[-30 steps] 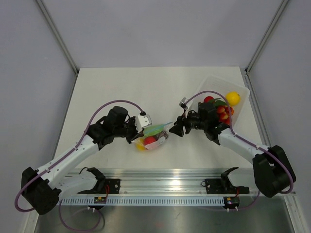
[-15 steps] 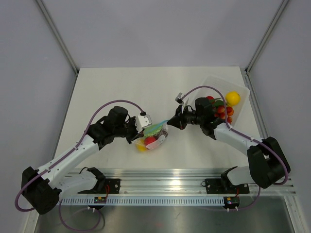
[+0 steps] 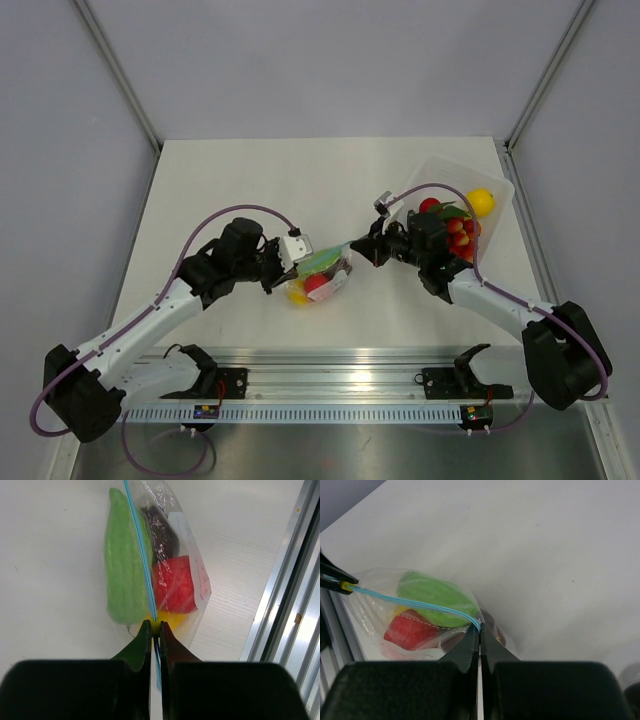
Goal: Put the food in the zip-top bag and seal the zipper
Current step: Zip the zipper food storage bag at the center of the board.
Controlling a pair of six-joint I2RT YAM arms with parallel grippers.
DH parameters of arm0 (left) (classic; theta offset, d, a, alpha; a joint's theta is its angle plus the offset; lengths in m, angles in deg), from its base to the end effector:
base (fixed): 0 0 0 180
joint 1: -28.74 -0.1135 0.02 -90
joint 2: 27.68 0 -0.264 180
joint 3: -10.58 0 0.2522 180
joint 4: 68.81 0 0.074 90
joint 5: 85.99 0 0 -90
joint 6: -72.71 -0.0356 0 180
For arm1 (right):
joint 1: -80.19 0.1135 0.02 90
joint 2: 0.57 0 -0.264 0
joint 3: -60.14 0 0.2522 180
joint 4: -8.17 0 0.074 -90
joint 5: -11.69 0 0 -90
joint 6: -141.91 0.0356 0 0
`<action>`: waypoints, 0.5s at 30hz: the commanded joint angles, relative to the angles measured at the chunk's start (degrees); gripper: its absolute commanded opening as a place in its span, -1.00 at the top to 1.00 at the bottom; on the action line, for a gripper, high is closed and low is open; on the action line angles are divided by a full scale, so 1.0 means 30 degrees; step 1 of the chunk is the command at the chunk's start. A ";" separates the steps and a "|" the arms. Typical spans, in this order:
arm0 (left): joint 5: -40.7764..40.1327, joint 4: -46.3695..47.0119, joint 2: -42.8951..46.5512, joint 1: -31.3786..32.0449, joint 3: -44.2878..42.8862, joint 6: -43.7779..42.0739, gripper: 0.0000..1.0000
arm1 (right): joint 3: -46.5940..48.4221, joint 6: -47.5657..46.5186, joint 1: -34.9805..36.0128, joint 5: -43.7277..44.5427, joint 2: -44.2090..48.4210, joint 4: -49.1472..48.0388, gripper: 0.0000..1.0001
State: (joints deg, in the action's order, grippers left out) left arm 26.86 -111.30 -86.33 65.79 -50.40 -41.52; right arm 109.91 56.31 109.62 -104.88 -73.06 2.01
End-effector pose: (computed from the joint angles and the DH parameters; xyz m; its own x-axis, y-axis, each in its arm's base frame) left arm 0.1643 -0.1413 0.2803 -0.1443 0.5828 -0.7997 0.9335 0.3482 0.0853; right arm 0.2314 0.1488 0.2377 -0.3099 -0.0960 -0.9459 -0.7914 0.5774 0.2006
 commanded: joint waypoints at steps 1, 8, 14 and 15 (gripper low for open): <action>0.0118 -0.0062 0.0596 -0.0106 -0.0109 -0.0302 1.00 | -0.0635 0.0377 -0.0113 0.4253 0.1222 -0.2235 1.00; 0.0029 -0.0208 0.0654 -0.0194 0.0008 -0.0332 1.00 | -0.1163 0.0788 -0.0142 0.6422 0.1926 -0.2353 1.00; -0.0585 -0.0267 0.1269 -0.0458 0.0417 -0.0332 1.00 | -0.1368 0.1080 -0.0142 0.6746 0.1810 -0.2704 1.00; -0.0615 -0.0151 0.1415 -0.0632 0.0534 -0.0187 1.00 | -0.1397 0.1139 -0.0142 0.6746 0.1780 -0.2763 1.00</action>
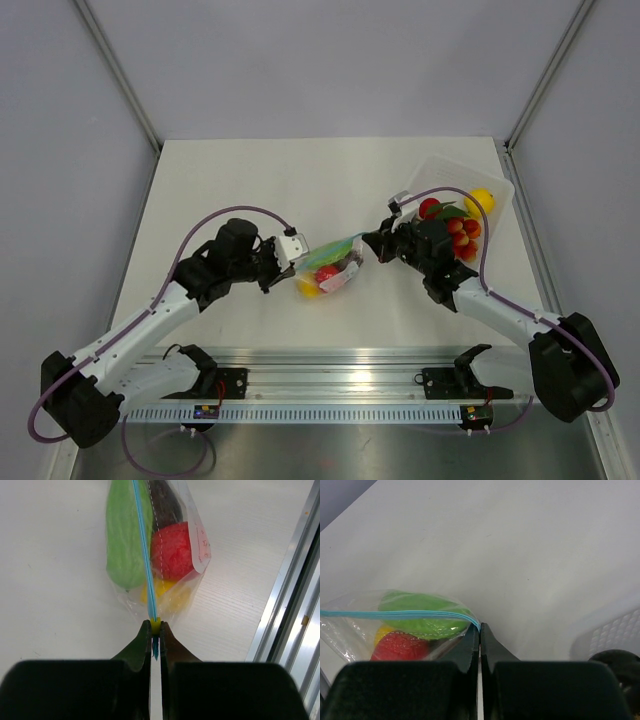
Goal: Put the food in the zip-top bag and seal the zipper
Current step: Zip the zipper food storage bag at the center of the board, then place the zipper food storage bag at the center of the board.
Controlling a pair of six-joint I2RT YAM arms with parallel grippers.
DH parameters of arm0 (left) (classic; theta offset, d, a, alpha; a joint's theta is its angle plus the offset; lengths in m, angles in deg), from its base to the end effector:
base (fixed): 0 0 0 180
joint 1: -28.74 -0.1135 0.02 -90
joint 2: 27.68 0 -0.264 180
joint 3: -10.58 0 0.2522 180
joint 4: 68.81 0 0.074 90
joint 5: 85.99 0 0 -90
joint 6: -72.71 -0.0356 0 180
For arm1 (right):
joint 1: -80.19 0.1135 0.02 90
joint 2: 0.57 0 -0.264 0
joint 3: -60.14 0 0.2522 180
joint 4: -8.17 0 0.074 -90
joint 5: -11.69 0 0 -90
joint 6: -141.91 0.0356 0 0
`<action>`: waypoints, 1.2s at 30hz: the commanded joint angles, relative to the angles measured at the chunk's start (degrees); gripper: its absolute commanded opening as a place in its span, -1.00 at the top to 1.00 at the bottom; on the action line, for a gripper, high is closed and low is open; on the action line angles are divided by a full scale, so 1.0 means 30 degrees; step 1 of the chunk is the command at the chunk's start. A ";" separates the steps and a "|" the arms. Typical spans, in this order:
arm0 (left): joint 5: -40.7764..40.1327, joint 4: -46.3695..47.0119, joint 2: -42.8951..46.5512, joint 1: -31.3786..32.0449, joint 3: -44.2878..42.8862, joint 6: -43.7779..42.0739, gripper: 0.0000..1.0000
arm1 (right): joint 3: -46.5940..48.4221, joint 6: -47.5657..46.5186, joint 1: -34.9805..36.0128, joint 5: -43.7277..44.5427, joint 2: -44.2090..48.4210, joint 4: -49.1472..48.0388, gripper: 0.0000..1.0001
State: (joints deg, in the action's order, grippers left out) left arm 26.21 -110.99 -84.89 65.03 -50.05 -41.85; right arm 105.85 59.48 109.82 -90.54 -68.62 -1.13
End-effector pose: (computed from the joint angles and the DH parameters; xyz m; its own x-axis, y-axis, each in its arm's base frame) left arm 0.1631 -0.1364 0.2835 -0.1325 0.5747 -0.8075 0.9242 0.3661 0.1090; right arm 0.2228 0.1354 0.2380 -0.2817 -0.0121 -0.9594 -0.6310 0.7557 0.1757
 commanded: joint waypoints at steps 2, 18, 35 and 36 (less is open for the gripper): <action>-0.0397 -0.0076 0.1314 -0.0525 0.0797 0.0070 1.00 | -0.0072 0.0229 -0.0207 0.1967 0.0243 -0.1919 1.00; -0.0631 0.0216 0.0995 -0.0994 -0.0195 0.0217 1.00 | 0.0863 0.0933 -0.0207 0.0796 -0.0987 -0.2944 1.00; -0.6840 0.5169 0.1138 -0.1434 -0.2071 0.2468 -0.98 | 0.4676 0.1342 -0.0179 0.0908 -0.2664 -0.1484 -0.65; -0.7045 0.4849 0.1518 -0.1463 -0.2129 0.2821 -0.98 | 0.4500 0.1343 -0.0178 0.1289 -0.2310 -0.1016 -0.71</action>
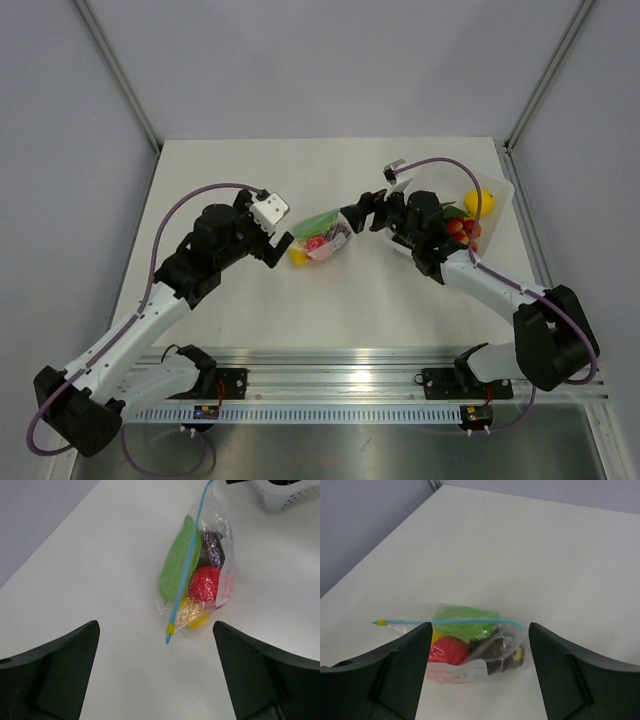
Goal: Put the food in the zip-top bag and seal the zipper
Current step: Place the zipper food storage bag at the center of the board, then reset both arms
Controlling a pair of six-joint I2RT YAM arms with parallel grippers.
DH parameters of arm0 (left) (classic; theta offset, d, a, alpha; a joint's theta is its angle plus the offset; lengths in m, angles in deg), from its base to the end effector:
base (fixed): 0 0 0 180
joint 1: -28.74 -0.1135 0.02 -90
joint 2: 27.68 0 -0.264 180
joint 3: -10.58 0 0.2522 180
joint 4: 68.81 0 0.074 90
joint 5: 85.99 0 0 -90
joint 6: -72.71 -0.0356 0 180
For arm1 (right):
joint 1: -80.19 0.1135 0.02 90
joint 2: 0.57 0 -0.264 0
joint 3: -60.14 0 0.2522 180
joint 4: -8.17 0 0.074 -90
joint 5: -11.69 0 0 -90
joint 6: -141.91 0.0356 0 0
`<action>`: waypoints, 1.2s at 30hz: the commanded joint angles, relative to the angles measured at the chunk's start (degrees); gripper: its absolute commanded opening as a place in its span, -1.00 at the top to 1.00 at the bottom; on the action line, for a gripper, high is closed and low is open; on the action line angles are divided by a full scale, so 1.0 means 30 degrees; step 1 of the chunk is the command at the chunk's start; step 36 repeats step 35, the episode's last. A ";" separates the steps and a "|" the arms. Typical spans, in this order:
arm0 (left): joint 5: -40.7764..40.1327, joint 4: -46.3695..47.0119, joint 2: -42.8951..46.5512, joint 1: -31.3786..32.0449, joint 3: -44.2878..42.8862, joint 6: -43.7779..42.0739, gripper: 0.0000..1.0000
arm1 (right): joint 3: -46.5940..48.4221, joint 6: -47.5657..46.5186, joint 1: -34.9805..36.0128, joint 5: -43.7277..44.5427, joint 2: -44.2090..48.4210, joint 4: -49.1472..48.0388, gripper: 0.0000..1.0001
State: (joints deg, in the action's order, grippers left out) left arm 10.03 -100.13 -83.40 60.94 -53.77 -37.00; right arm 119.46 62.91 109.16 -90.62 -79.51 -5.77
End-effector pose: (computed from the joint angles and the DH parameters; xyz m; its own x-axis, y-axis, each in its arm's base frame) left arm 0.1855 -0.1212 0.3273 -0.1010 0.4599 -0.8822 0.6861 0.6744 0.2731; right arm 0.2720 0.1593 0.2771 -0.2107 0.0964 -0.9728 -0.6302 0.7473 0.2106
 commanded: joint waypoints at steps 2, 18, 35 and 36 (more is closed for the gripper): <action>-0.1919 0.1051 0.1521 -0.0101 -0.1008 0.2457 -0.98 | 0.0279 0.0227 0.0040 0.2723 0.2457 0.2838 -0.79; -0.6432 -0.2786 0.6533 -0.0101 -0.0629 1.0932 -0.98 | 0.4469 0.5666 0.0011 1.6753 0.6304 2.0263 -0.99; -0.5698 -0.3755 0.6066 -0.0101 -0.0011 1.1607 -0.98 | 0.3623 0.7553 0.0011 1.7905 0.6301 2.2946 -0.99; -0.5698 -0.3755 0.6066 -0.0101 -0.0011 1.1607 -0.98 | 0.3623 0.7553 0.0011 1.7905 0.6301 2.2946 -0.99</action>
